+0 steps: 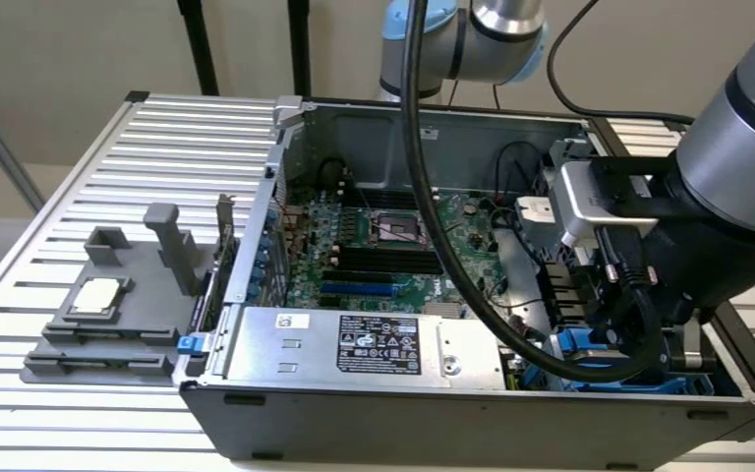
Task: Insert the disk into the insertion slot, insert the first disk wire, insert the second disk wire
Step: 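Insert the second disk wire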
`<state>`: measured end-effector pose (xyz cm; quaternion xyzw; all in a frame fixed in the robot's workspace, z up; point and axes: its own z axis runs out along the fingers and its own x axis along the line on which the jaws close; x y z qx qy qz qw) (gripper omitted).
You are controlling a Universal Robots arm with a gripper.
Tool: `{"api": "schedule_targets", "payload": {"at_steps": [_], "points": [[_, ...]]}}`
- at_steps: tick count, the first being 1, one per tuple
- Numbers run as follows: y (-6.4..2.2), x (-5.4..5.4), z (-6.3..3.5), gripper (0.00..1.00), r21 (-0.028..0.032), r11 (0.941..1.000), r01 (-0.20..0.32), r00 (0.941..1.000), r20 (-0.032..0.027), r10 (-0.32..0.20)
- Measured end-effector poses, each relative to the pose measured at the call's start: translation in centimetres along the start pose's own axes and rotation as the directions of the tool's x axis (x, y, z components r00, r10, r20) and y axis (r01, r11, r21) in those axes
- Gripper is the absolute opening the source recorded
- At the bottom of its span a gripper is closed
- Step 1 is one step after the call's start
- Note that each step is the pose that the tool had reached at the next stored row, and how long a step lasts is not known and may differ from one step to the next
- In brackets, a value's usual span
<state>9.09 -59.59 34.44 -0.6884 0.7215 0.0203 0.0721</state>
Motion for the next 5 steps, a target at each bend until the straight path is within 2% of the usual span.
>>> {"api": "schedule_targets", "payload": {"at_steps": [5], "points": [[0.00,0.00,0.00,0.25,0.0000,1.0000,0.000,1.0000,0.0000,0.000]]}}
